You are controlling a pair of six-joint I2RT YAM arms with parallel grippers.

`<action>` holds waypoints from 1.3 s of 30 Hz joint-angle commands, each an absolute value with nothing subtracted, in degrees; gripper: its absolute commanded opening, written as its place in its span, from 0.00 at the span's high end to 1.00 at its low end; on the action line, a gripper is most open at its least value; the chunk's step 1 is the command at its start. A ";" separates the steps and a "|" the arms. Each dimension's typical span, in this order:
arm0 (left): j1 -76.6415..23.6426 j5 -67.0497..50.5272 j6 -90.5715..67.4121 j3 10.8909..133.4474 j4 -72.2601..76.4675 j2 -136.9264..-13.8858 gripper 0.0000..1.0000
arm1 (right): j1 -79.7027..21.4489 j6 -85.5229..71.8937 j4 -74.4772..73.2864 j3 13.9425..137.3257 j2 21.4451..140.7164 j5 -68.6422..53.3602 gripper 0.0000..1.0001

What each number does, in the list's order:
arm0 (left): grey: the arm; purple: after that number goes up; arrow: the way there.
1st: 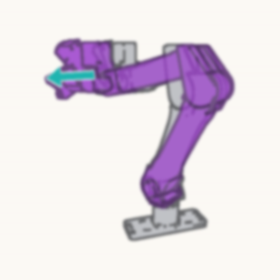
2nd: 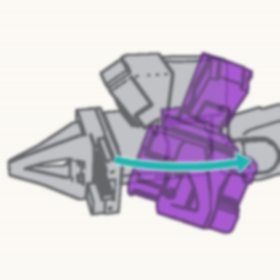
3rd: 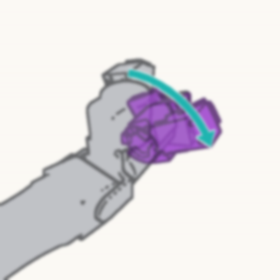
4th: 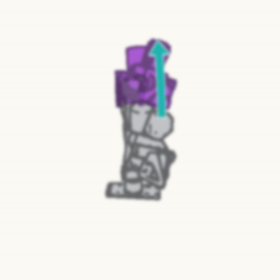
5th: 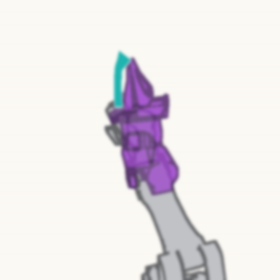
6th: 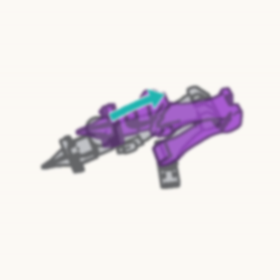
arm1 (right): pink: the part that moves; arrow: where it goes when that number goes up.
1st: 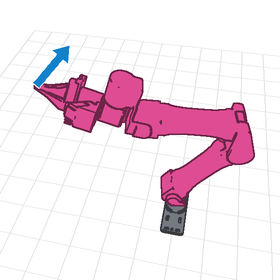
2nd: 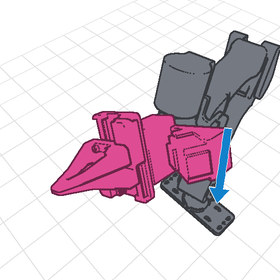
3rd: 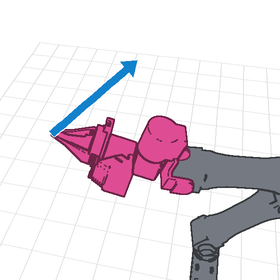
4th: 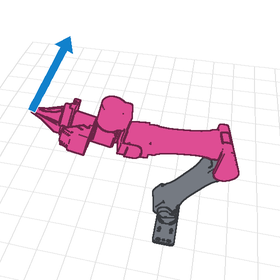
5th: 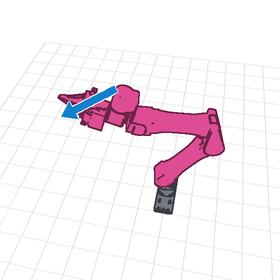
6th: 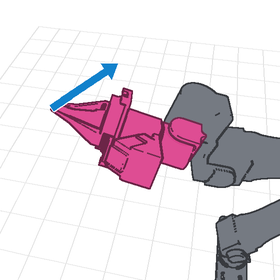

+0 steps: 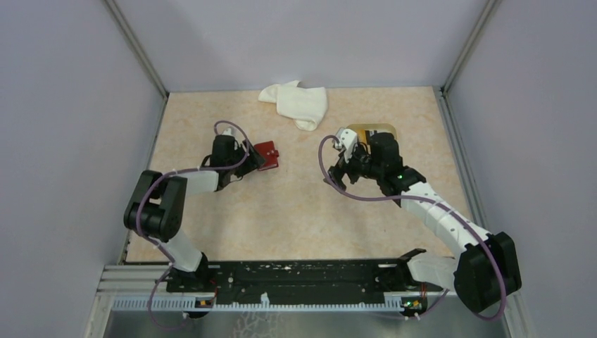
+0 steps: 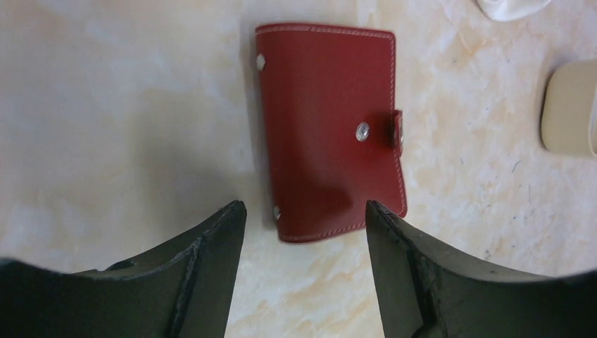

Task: Put the credit cards into the card holder
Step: Move the card holder to the center of the board.

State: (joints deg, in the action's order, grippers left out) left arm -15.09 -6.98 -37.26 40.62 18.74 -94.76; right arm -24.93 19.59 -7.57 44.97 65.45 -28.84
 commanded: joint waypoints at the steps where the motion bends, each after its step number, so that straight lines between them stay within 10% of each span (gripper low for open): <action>1: -14.94 -4.03 -31.15 47.33 10.44 -100.22 0.30 | -24.52 20.96 -5.12 45.18 65.20 -30.45 0.02; 5: -14.94 -5.14 -29.40 53.21 5.49 -105.99 0.33 | -24.52 21.05 -5.30 45.18 65.43 -30.45 0.02; 18: -17.67 -21.21 -29.75 41.91 15.20 -101.26 0.90 | -24.52 21.44 -4.95 44.69 66.28 -31.69 0.02; 29: -33.68 -21.92 -50.35 18.67 47.32 -91.97 0.91 | -25.15 23.64 1.91 38.72 74.31 -42.20 0.09; 39: -47.75 2.75 -64.49 14.55 51.64 -89.94 0.98 | -37.84 21.46 0.56 42.45 80.82 -23.25 0.21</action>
